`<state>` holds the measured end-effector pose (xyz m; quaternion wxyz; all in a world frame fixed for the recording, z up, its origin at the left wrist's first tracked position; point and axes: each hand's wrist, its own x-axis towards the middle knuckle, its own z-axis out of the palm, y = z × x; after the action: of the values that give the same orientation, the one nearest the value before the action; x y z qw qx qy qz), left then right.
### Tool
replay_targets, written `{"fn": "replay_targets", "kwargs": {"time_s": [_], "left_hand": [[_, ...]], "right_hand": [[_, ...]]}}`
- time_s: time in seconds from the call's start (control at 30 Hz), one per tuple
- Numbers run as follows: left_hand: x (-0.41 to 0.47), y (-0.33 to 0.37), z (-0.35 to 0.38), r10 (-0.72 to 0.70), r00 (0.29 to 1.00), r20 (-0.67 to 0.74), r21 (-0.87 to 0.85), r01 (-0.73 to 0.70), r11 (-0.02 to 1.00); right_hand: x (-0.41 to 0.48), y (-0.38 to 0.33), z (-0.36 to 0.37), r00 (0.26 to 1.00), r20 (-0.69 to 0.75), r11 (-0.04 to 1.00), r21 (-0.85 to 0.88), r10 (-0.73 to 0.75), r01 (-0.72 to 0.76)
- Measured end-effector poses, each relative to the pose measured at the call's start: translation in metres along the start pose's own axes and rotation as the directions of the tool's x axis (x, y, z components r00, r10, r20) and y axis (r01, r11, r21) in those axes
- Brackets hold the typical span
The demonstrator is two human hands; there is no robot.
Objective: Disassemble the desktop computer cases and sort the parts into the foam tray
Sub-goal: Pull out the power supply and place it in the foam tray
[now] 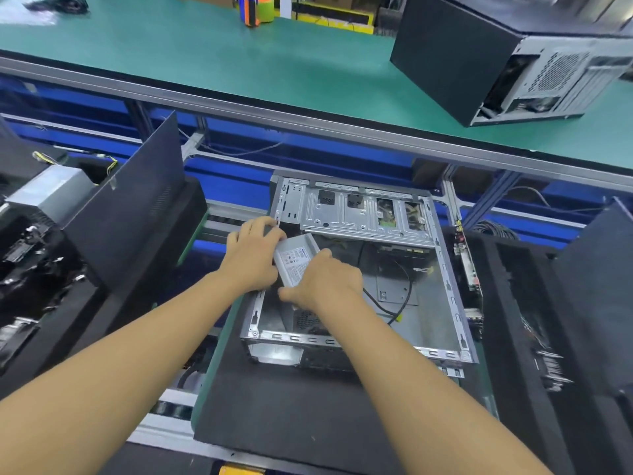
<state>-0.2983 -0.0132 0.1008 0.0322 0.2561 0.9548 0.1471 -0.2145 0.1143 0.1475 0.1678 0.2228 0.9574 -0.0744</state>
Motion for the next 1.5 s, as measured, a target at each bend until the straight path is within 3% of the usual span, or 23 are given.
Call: {"fn": "replay_targets", "kwargs": {"time_s": [0.2,0.27,0.43,0.5,0.6,0.73,0.93,1.17,1.27,1.33,1.4,1.47,1.5], "left_hand": [[0.0,0.005,-0.006,0.206,0.977,-0.057,0.125,-0.197,0.972],[-0.003,0.006,-0.008,0.287,0.958,0.007,0.221,-0.281,0.934],[-0.015,0.012,-0.007,0.275,0.954,0.117,0.29,-0.297,0.91],[-0.016,0.014,-0.007,0.269,0.956,0.114,0.32,-0.292,0.901],[-0.015,0.017,-0.008,0.232,0.965,0.121,0.336,-0.26,0.905],[-0.015,0.021,-0.005,0.191,0.973,0.131,0.306,-0.223,0.925],[-0.016,0.022,-0.002,0.167,0.978,0.125,0.269,-0.195,0.943],[-0.017,0.024,0.0,0.137,0.981,0.137,0.228,-0.166,0.959],[-0.019,0.024,0.0,0.138,0.982,0.13,0.227,-0.165,0.96],[-0.018,0.023,0.0,0.142,0.982,0.129,0.219,-0.167,0.961],[-0.017,0.022,-0.001,0.141,0.982,0.124,0.209,-0.165,0.964],[-0.017,0.022,0.0,0.134,0.983,0.126,0.185,-0.156,0.97],[-0.018,0.021,0.001,0.13,0.984,0.124,0.161,-0.149,0.976]], "right_hand": [[-0.004,0.009,0.012,0.997,-0.083,1.0,-0.003,0.001,-0.001],[-0.005,0.018,0.014,0.996,-0.082,1.0,-0.011,-0.021,0.02],[-0.009,0.046,0.016,0.99,-0.059,0.991,-0.043,-0.128,0.126],[-0.006,0.066,0.008,0.981,0.029,0.978,0.09,-0.191,0.188],[0.012,0.117,-0.009,0.969,0.16,0.915,0.388,-0.187,0.112],[0.04,0.164,0.005,0.949,0.28,0.982,0.158,-0.143,0.102],[0.063,0.147,0.056,0.93,0.346,0.985,-0.074,-0.121,0.156],[0.07,0.131,0.064,0.958,0.279,0.936,-0.312,-0.072,0.161],[0.063,0.127,0.047,0.974,0.222,0.984,-0.163,-0.04,0.078],[0.053,0.119,0.021,0.995,0.087,0.998,0.048,-0.052,0.048],[0.037,0.098,-0.006,0.993,-0.045,0.953,0.277,-0.111,0.119],[0.014,0.069,-0.024,0.977,-0.011,0.862,0.468,-0.215,0.195],[0.005,0.054,-0.028,0.962,0.048,0.853,0.476,-0.269,0.214]]}}
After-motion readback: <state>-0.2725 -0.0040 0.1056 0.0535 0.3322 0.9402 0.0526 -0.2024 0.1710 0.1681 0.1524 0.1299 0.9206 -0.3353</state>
